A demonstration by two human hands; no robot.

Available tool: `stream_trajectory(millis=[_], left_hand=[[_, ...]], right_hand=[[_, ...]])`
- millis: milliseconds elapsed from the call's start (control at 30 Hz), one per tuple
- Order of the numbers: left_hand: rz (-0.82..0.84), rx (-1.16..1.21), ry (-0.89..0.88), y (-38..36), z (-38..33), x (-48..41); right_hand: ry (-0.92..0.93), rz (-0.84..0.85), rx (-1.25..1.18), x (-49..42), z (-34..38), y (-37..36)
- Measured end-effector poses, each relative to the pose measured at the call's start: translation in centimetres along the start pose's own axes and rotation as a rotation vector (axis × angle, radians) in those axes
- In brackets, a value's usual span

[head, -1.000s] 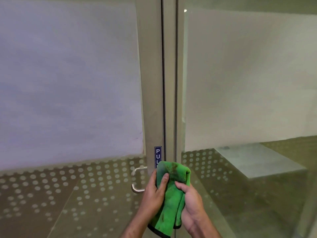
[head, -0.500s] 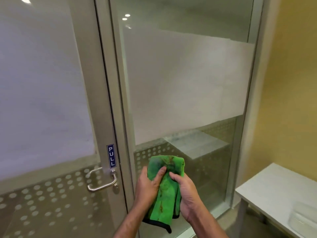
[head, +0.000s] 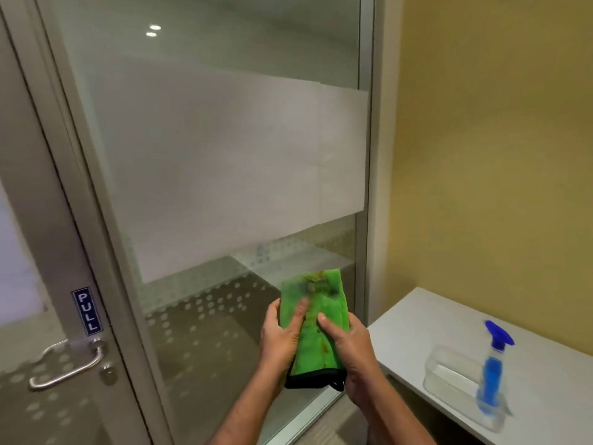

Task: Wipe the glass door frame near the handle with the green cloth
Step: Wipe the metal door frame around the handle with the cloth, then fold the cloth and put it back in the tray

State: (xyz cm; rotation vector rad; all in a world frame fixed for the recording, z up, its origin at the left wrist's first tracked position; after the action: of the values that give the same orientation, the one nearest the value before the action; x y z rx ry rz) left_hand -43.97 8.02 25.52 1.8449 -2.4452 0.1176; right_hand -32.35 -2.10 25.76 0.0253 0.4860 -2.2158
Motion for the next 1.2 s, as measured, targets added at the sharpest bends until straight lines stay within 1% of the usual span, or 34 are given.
stream_trajectory(millis=[133, 233, 267, 333, 400, 433, 500, 633, 700, 733, 833, 900, 967, 1100, 1133, 1167, 1200], left_hand=[[0.137, -0.075, -0.059, -6.9, -0.2, 1.8], [0.173, -0.006, -0.048, -11.2, -0.5, 2.4], [0.176, 0.016, -0.046, -12.4, -0.6, 2.4], [0.186, 0.053, -0.032, -14.7, -0.8, 2.3], [0.209, 0.094, -0.007, -16.5, -0.7, 1.9], [0.231, 0.12, 0.01, -17.4, -0.5, 1.6], [0.286, 0.173, 0.051, -19.2, 0.1, 1.1], [0.372, 0.202, 0.119, -22.4, 1.4, -0.1], [0.445, 0.208, 0.152, -23.9, 2.0, -1.2], [0.494, 0.209, 0.166, -24.6, 2.3, -1.8], [0.651, 0.148, 0.185, -26.7, 3.0, -3.3], [0.743, 0.062, 0.159, -28.0, 3.7, -4.1], [0.789, -0.061, 0.088, -29.0, 4.3, -5.0], [0.769, -0.369, -0.119, -31.1, 4.0, -6.1], [0.737, -0.452, -0.187, -31.7, 4.0, -6.2], [0.666, -0.534, -0.25, -32.2, 4.2, -6.2], [0.557, -0.6, -0.296, -32.6, 4.5, -6.4]], right_hand=[[0.051, -0.106, -0.031, -2.4, 1.9, 6.6], [0.079, -0.122, -0.057, -3.1, 3.4, 10.6], [0.098, -0.089, -0.033, -3.3, 4.0, 11.7], [0.126, 0.042, 0.051, -3.7, 5.1, 13.7], [0.097, 0.197, 0.118, -3.9, 5.9, 15.5], [0.079, 0.249, 0.166, -4.1, 6.0, 16.5], [0.059, 0.294, 0.282, -4.6, 6.2, 18.6], [0.026, 0.311, 0.486, -6.1, 5.9, 21.5], [0.028, 0.28, 0.6, -7.1, 5.7, 22.7], [0.038, 0.237, 0.662, -7.7, 5.7, 23.4], [0.089, 0.02, 0.752, -9.4, 5.7, 25.4], [0.119, -0.099, 0.766, -10.4, 5.5, 26.7], [0.128, -0.171, 0.785, -11.3, 5.2, 27.9], [0.126, -0.237, 0.787, -12.4, 4.0, 29.8], [0.121, -0.243, 0.779, -12.5, 3.7, 30.3], [0.116, -0.243, 0.774, -12.6, 3.4, 30.7], [0.11, -0.243, 0.767, -12.7, 3.1, 31.1]])
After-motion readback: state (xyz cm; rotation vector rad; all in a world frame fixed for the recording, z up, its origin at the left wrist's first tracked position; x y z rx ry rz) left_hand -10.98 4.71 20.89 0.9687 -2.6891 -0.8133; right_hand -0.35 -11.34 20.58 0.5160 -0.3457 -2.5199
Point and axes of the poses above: each hand's wrist, its own x-axis away from the middle knuckle, its own y-axis out of the back of the hand, z = x × y, the point moved 5 cm from there along -x, towards the middle knuckle, and after that the axes turned 14 degrees about y, right-handed, at the moved point
